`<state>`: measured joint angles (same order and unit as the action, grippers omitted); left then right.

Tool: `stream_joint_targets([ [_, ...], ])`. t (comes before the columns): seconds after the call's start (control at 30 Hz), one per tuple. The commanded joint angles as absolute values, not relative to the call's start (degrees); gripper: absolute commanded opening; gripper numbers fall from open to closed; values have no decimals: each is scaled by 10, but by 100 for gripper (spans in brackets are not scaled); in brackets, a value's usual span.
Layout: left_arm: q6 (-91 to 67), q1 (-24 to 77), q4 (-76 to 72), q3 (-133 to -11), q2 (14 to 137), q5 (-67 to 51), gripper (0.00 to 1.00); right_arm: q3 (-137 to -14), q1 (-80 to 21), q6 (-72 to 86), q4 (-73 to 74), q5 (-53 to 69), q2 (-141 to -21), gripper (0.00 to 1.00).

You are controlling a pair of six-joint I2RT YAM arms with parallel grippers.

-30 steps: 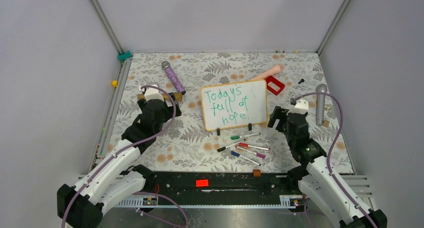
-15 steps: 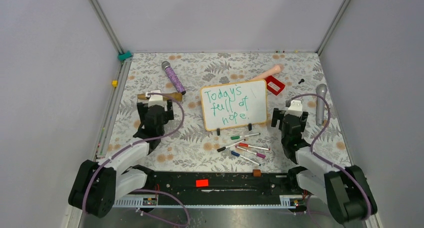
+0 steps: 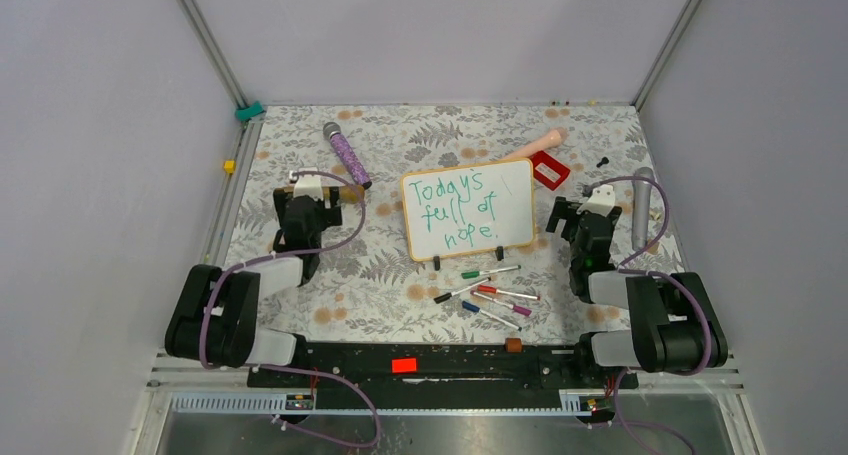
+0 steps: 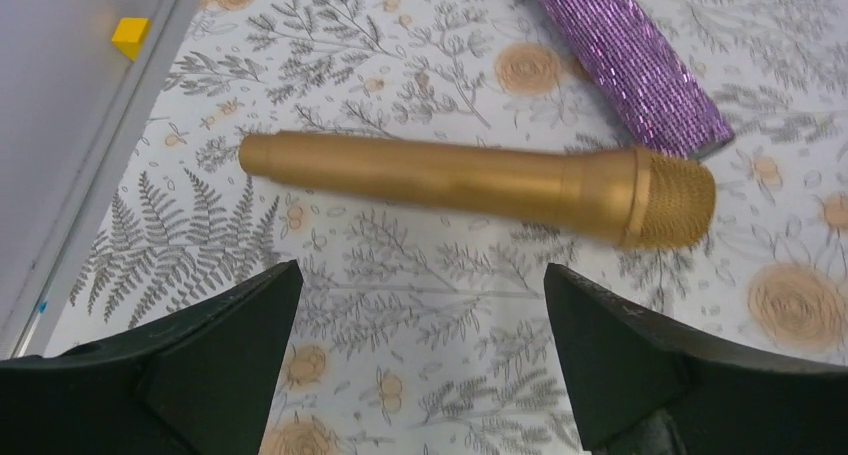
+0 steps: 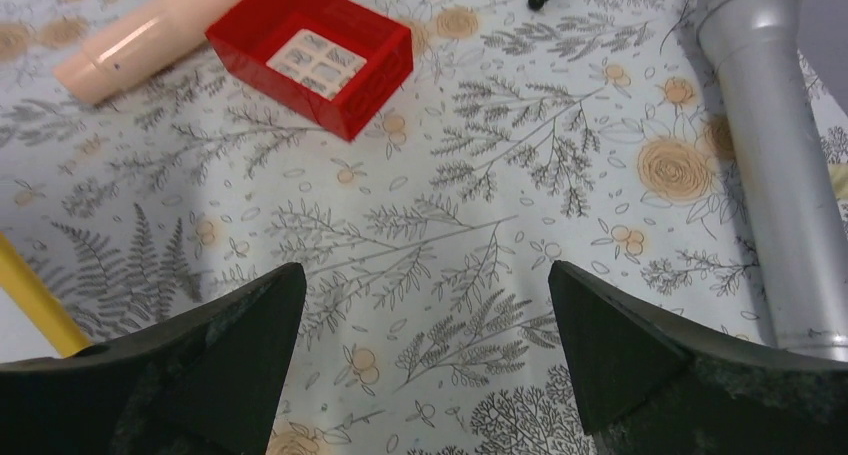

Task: Write a sentence on the whiteboard
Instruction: Reset both arms

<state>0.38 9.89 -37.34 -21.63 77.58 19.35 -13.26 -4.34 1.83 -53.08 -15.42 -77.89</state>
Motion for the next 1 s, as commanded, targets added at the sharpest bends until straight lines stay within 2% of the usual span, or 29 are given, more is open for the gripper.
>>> stream_joint_targets([
  [0.0,-15,72,-354,-292,800,172,86,-143,-41,24,-595,-153,-779,99],
  [0.07,-19,58,-347,-295,799,130,81,-152,-41,4,-580,-94,-780,100],
  [0.13,-17,50,-356,-288,795,101,81,-158,-41,-10,-559,-86,-776,100],
  [0.33,-17,36,-518,-174,757,52,96,-156,-41,-10,-567,-86,-778,100],
  [0.4,-22,30,-595,-148,773,48,99,-156,-41,-10,-566,-87,-779,99],
  [0.97,-24,26,-582,-150,772,47,99,-156,-41,-10,-567,-87,-779,100],
])
